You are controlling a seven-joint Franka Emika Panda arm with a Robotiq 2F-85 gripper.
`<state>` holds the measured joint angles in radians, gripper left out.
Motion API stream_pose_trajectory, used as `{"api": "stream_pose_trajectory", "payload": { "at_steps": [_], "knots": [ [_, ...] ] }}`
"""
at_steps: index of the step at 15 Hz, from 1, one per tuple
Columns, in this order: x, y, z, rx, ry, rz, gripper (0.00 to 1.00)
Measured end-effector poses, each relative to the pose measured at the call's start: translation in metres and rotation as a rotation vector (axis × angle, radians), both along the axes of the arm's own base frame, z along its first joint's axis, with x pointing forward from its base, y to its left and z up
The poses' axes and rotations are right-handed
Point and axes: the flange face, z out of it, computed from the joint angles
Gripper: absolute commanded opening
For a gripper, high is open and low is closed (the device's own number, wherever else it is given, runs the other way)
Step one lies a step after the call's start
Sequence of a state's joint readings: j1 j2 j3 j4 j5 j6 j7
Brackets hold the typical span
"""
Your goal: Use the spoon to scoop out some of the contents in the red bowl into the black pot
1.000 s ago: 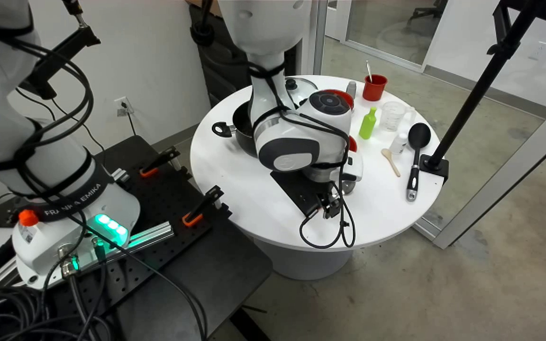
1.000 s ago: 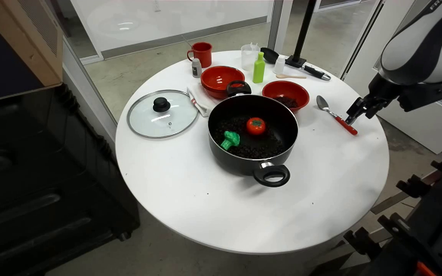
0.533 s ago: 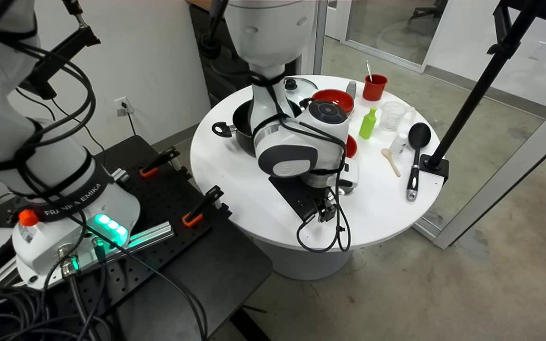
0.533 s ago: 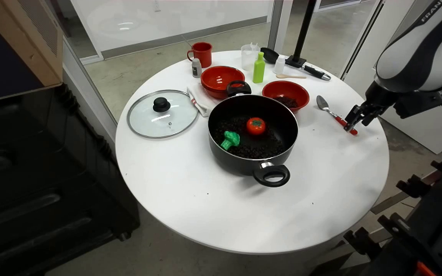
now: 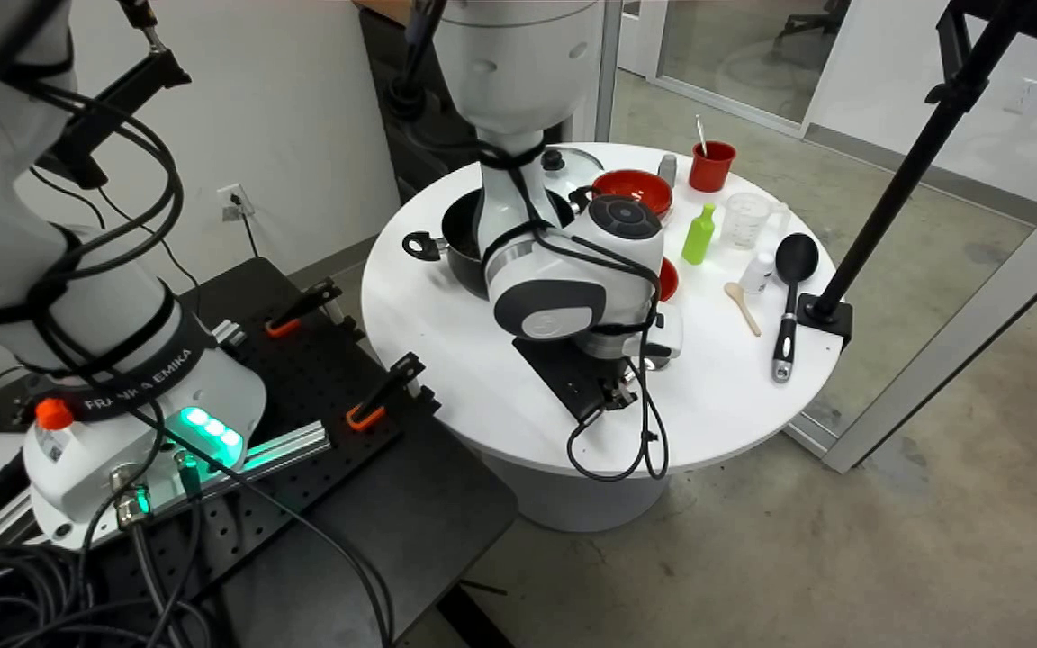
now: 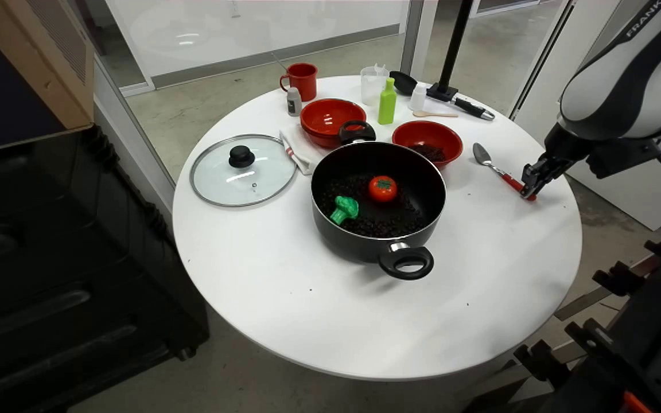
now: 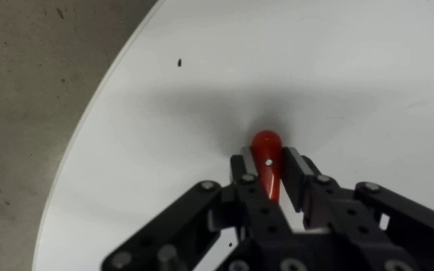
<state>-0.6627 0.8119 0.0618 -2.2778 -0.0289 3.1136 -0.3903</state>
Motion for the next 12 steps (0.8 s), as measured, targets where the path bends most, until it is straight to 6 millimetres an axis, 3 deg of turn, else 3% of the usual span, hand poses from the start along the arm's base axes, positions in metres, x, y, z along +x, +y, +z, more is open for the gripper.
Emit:
{"api": "stream_pose_trajectory", "payload": {
  "at_steps": [2,8,12],
  "knots": [
    [0.001,-0.001,0.001,-0.002,-0.002,0.000,0.05],
    [0.006,-0.002,0.007,0.006,-0.015,-0.072,0.05],
    [0.021,-0.010,0.041,0.027,-0.040,-0.133,0.05]
  ]
}}
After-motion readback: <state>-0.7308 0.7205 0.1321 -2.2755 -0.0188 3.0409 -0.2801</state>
